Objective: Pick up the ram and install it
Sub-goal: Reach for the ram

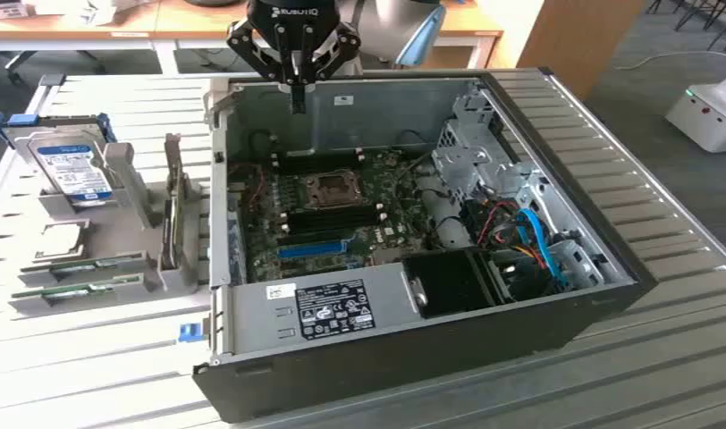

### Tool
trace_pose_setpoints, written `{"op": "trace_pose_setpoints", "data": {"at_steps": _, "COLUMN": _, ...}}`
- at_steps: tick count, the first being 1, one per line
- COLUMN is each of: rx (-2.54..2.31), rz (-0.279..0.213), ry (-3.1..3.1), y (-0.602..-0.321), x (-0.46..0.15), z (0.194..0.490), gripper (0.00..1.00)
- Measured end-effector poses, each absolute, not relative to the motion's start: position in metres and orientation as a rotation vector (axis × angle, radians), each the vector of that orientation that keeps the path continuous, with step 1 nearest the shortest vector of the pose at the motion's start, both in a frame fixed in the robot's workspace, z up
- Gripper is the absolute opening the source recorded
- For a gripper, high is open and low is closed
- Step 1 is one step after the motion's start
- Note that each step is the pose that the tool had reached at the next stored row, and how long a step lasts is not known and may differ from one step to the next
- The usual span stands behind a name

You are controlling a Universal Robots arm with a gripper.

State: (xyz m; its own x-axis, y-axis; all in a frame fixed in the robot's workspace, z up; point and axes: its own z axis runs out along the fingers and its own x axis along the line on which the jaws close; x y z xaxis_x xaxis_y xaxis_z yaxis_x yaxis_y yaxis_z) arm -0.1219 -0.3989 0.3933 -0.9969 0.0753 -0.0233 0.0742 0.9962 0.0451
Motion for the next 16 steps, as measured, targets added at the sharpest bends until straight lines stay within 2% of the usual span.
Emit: {"op": "trace_pose_setpoints", "data": {"at_steps": 16, "rx": 0.117, "rz": 0.069, "ry": 3.114, "y": -0.3988, "x": -0.1275, "z": 0.3933, "gripper": 0.11}}
